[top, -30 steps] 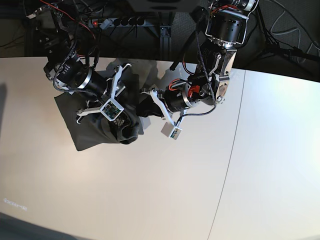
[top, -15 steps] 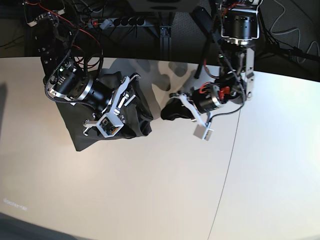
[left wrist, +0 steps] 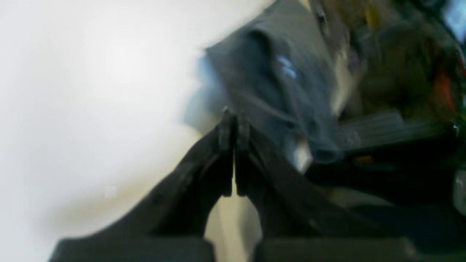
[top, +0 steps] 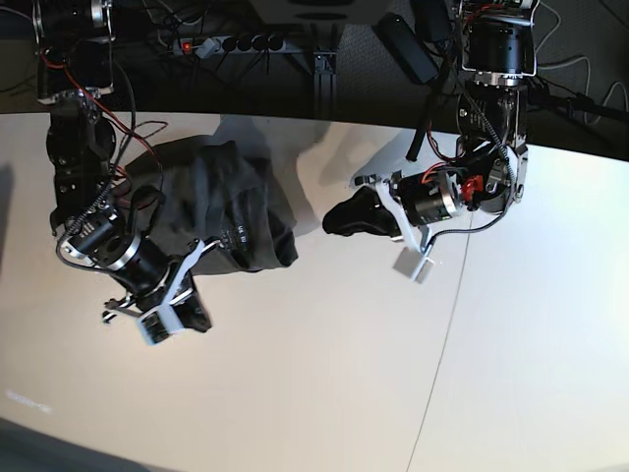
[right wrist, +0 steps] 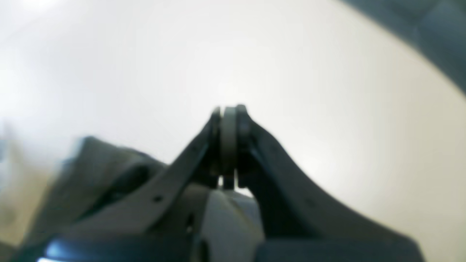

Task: Fold the T-shirt properly
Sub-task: 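Press and square the folded bundle with both grippers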

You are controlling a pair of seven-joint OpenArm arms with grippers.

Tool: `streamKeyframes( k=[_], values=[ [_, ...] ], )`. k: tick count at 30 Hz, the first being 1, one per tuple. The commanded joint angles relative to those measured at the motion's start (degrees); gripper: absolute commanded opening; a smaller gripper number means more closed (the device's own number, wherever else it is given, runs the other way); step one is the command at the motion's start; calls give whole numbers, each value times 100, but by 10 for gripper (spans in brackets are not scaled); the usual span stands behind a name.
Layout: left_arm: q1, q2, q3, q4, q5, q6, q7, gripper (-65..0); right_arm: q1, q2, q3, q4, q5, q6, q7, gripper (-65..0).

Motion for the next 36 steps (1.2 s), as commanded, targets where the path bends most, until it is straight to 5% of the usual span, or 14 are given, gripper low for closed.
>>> streamKeyframes(
  k=[1, 9, 15, 24, 27, 36],
  values=[
    [-96, 31, 201, 293, -170, -91, -66, -620, 256, 66, 52, -164, 48, 363, 214, -650],
    [-96, 46, 2157, 817, 586, -91, -297, -650, 1366, 63, 52, -1954, 155, 363, 293, -650],
    [-98, 46, 3233, 817, 1364, -91, -1034, -650, 1919, 11, 46, -2944, 162, 372, 223, -650],
    [-234, 46, 3403, 739, 2824, -91, -1858, -650, 1899, 22, -219, -3099, 892, 409, -527, -650],
    [-376, 46, 3401, 501, 3038, -91, -1897, -650, 1882, 96, -219, -3099, 1397, 411, -1174, -650],
    [-944, 28, 3383, -739, 3198, -91, -2068, -650, 1279, 1163, -214, -2973, 2629, 413, -1449, -650]
  ],
)
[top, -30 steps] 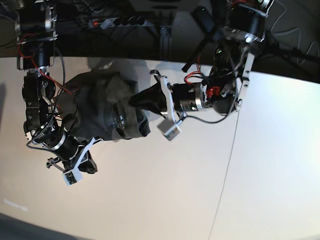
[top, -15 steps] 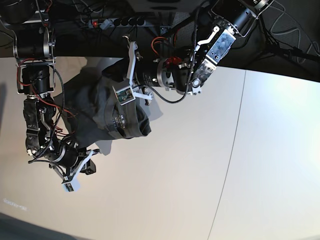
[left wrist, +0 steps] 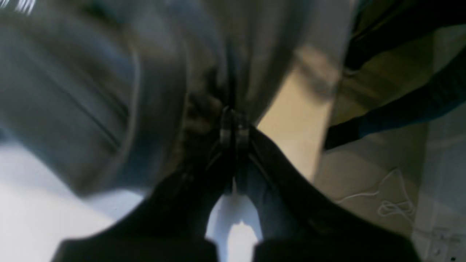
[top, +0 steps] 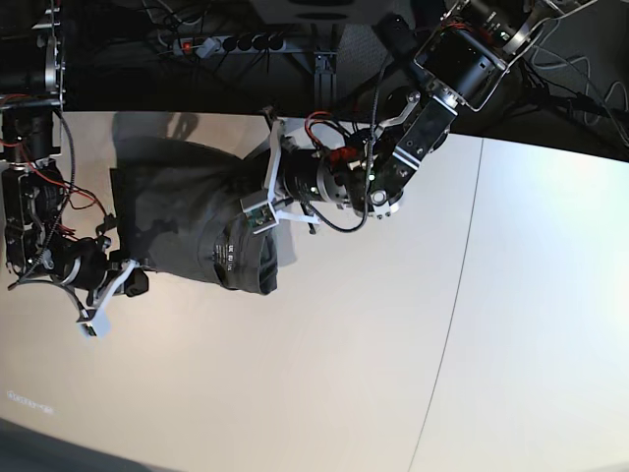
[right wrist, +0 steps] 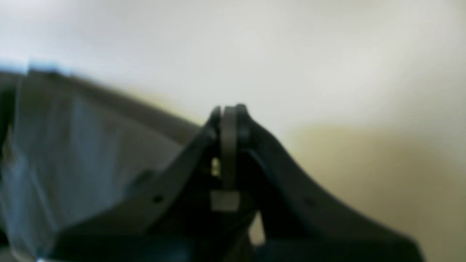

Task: Fold the T-shirt properly
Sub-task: 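Press and square the folded bundle with both grippers, then release the bundle and withdraw both grippers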

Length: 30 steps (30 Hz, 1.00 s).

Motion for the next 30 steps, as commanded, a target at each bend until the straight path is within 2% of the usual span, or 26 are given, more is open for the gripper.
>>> streamKeyframes(
  k=[1, 6, 12, 18, 23, 27, 30],
  values=[
    [-140, 42, -48, -46, -63, -91, -109, -650, -28, 210, 42, 153, 234, 409, 42, -650],
    [-431, 44, -433, -481, 234, -91, -398, -650, -798, 551, 61, 632, 531, 411, -87, -650],
    [-713, 42, -872, -728, 232, -91, -457, -650, -1947, 531, 487, 1635, 612, 411, -162, -650],
    [-944, 44, -1060, -901, 238, -91, -621, -650, -2715, 192, 920, 2444, 616, 411, -192, -650],
    [-1038, 42, -1069, -898, 247, -91, -612, -650, -2874, -216, 938, 2804, 603, 411, -197, -650],
    [-1045, 42, -1307, -898, 94, -91, -280, -650, -2872, -337, 1032, 2881, 444, 409, -186, -650],
    [-1047, 42, -1773, -892, -232, -91, 98, -650, -2872, -328, 1355, 2879, 411, 407, -186, -650]
  ],
)
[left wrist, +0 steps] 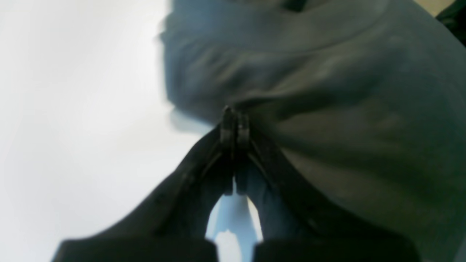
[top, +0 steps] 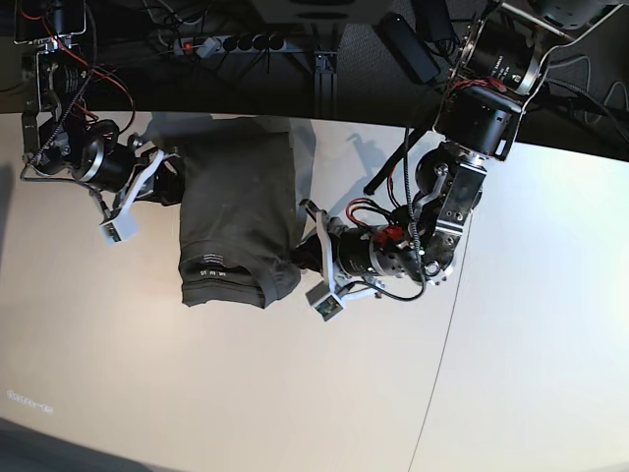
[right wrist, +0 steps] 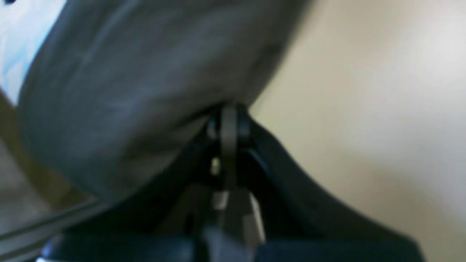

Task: Fold the T-shirt properly
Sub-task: 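Release the bundle and withdraw both grippers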

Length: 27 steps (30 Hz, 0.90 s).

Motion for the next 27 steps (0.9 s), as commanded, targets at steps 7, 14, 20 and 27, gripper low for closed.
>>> streamKeyframes(
  k=[7, 14, 20, 27],
  values=[
    [-155, 9, -1390, 457, -1270, -76, 905, -650, 61, 144, 1333, 92, 66, 407, -94, -650],
    [431, -664, -2234, 1552, -2068, -76, 1427, -650, -407, 356, 2699, 94, 868, 413, -634, -650],
    [1561, -1421, -2865, 2885, -2549, -76, 1554, -650, -1126, 479, 3593, 105, 1241, 424, -728, -650],
    [2898, -1674, -4057, 3943, -2885, -76, 1668, -650, -1965, 474, 4151, 105, 1488, 424, -787, -650]
  ],
)
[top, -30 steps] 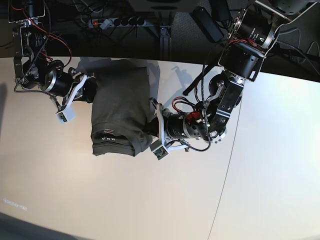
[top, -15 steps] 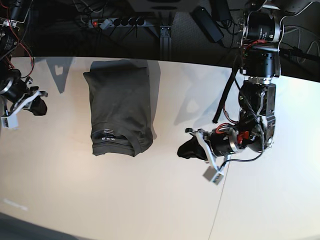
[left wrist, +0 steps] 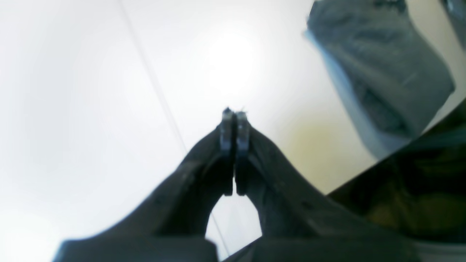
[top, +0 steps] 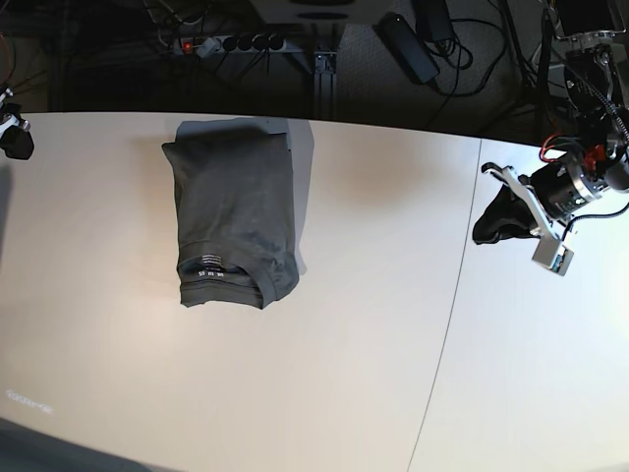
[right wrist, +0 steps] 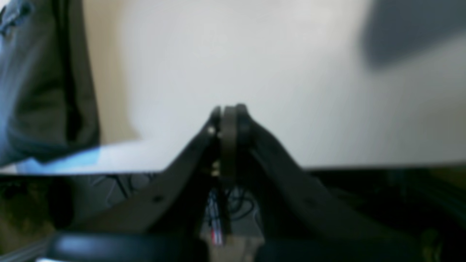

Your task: Fold the T-shirt properly

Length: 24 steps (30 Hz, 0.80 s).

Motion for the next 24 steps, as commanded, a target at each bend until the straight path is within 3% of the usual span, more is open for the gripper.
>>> streamKeyframes(
  k=[1, 11, 24],
  values=[
    [125, -85, -195, 216, -155, -71, -63, -650, -136, 160, 79, 81, 109, 422, 92, -650],
    [1886, -79, -1513, 409, -313, -71, -46, -650, -1106, 157, 79, 103, 358, 422, -98, -650],
    [3674, -74, -1729, 236, -214, -71, 11, -650, -2216, 157, 76, 103, 496, 422, -203, -650]
  ],
)
